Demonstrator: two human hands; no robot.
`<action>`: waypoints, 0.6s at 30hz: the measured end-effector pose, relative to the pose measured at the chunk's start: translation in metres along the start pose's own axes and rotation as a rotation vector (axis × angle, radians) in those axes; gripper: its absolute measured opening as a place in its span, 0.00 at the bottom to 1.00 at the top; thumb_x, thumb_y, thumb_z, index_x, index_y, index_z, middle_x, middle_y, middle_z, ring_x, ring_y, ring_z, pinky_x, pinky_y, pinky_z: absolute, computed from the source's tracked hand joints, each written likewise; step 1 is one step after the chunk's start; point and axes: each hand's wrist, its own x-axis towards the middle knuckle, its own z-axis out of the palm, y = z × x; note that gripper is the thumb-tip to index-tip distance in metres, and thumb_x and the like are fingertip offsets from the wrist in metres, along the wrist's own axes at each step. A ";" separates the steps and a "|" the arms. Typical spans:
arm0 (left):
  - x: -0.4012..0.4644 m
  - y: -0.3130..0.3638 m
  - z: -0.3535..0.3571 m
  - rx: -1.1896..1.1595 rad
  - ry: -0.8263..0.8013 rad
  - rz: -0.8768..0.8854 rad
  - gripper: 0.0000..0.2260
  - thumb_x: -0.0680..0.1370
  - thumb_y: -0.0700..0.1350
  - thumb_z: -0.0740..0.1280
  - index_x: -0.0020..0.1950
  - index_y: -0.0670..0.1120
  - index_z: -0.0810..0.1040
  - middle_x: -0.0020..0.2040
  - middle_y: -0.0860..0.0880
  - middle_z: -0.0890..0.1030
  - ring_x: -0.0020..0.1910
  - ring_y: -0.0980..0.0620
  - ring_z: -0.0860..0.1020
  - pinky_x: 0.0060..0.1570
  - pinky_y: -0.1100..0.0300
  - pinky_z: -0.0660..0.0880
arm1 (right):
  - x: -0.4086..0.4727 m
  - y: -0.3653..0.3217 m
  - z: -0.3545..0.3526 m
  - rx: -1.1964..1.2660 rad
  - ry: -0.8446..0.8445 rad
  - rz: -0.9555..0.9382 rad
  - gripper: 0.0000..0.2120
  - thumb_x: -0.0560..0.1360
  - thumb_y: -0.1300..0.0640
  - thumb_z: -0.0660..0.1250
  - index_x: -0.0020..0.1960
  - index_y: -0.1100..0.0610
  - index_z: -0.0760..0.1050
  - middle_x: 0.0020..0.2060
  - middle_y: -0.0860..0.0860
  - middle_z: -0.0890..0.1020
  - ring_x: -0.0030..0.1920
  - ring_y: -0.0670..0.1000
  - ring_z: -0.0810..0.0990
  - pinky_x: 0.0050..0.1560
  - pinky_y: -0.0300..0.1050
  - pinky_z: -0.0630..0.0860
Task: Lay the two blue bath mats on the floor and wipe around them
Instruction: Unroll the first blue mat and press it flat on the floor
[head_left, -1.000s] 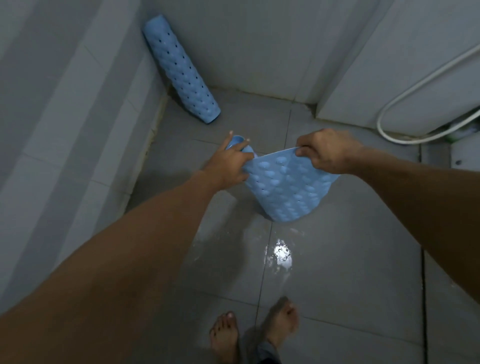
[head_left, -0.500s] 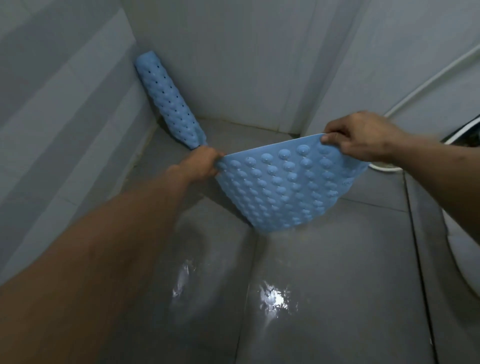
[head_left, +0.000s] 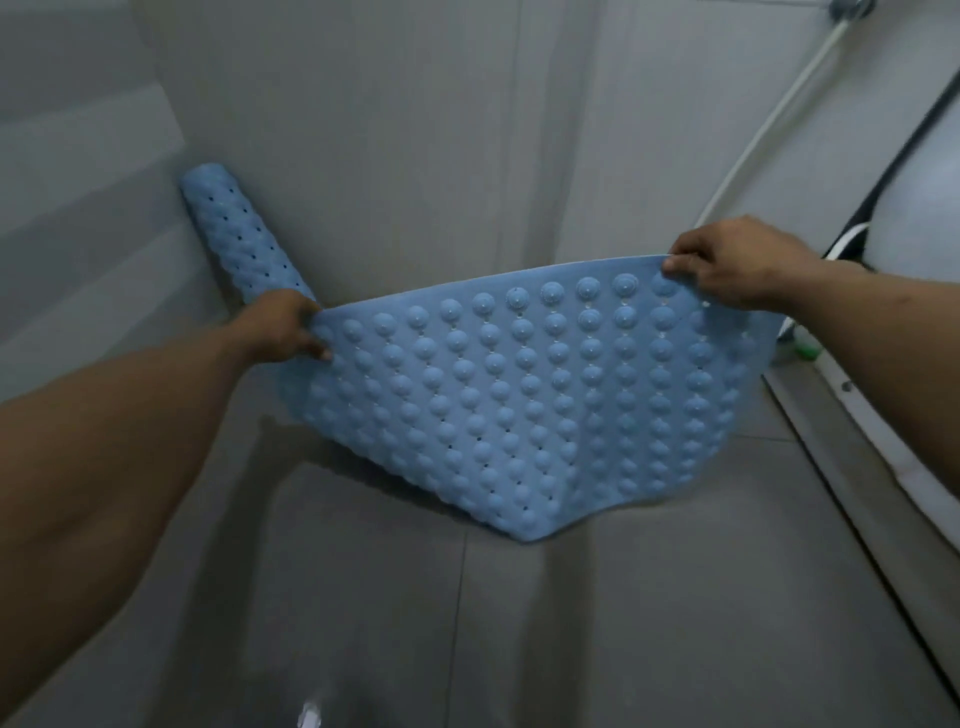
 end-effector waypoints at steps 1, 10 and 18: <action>-0.001 0.004 -0.001 0.011 0.015 0.031 0.18 0.66 0.48 0.80 0.49 0.38 0.83 0.41 0.39 0.83 0.43 0.43 0.79 0.42 0.56 0.70 | -0.004 0.001 0.003 -0.022 0.032 0.024 0.13 0.79 0.41 0.61 0.56 0.46 0.79 0.54 0.54 0.82 0.55 0.59 0.78 0.55 0.55 0.75; -0.029 0.057 -0.083 0.115 0.036 0.145 0.18 0.74 0.56 0.71 0.54 0.42 0.82 0.49 0.44 0.83 0.44 0.47 0.78 0.47 0.59 0.70 | -0.053 -0.006 -0.037 -0.077 0.296 0.136 0.14 0.80 0.43 0.62 0.60 0.46 0.79 0.60 0.57 0.81 0.60 0.62 0.77 0.57 0.55 0.74; -0.025 0.118 -0.146 0.319 -0.060 0.189 0.18 0.74 0.64 0.66 0.41 0.50 0.82 0.42 0.49 0.84 0.42 0.47 0.81 0.51 0.52 0.77 | -0.033 -0.019 -0.065 -0.099 0.091 0.101 0.12 0.77 0.45 0.69 0.57 0.48 0.83 0.53 0.53 0.84 0.54 0.56 0.78 0.58 0.49 0.74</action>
